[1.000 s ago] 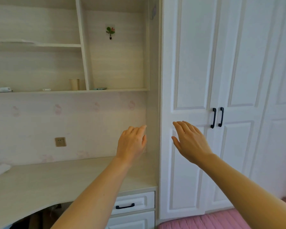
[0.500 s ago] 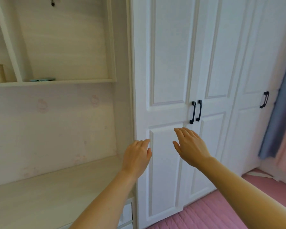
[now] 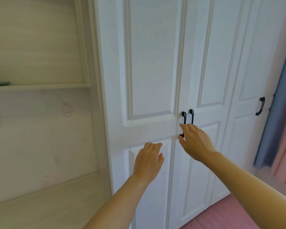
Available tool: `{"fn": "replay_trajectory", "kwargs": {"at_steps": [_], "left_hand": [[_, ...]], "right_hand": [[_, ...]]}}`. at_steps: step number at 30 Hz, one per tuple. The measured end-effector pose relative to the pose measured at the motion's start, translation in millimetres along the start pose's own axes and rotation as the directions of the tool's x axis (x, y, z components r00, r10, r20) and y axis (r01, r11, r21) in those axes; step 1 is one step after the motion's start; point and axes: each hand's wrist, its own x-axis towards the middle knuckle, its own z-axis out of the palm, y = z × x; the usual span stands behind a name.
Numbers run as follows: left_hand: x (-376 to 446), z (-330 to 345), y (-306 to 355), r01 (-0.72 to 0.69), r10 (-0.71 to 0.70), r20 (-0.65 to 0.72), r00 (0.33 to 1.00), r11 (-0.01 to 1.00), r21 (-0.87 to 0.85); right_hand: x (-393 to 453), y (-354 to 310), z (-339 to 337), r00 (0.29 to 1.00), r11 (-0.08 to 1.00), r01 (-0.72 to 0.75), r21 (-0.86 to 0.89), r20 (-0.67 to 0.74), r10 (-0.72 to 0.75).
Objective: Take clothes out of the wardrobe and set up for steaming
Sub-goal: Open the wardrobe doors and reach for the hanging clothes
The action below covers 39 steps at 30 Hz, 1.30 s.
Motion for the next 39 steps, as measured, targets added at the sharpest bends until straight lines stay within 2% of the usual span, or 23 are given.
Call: {"fn": "replay_trajectory", "kwargs": {"at_steps": [6, 13, 15, 23, 26, 35, 39], "left_hand": [[52, 49, 15, -0.039, 0.039, -0.031, 0.999, 0.999, -0.010], [95, 91, 37, 0.009, -0.015, -0.034, 0.999, 0.987, -0.161], [105, 102, 41, 0.055, -0.060, -0.016, 0.998, 0.978, -0.200], [125, 134, 50, 0.195, -0.214, 0.005, 0.977, 0.882, -0.430], [125, 135, 55, 0.207, -0.249, -0.020, 0.968, 0.843, -0.497], [110, 134, 67, 0.174, -0.210, -0.044, 0.977, 0.893, -0.415], [96, 128, 75, 0.144, -0.176, -0.046, 0.983, 0.907, -0.395]], "right_hand": [[53, 44, 6, 0.999, 0.999, -0.044, 0.031, -0.001, 0.044], [98, 75, 21, 0.996, 0.983, -0.090, 0.158, -0.001, 0.091], [108, 80, 24, 0.994, 0.965, -0.104, 0.242, -0.016, 0.111], [135, 91, 25, 0.986, 0.828, -0.099, 0.553, -0.058, 0.156], [142, 90, 18, 0.977, 0.739, -0.133, 0.660, -0.035, 0.208], [141, 95, 6, 0.952, 0.495, -0.271, 0.826, 0.153, 0.265], [119, 92, 7, 0.939, 0.465, -0.263, 0.845, 0.112, 0.326]]}}
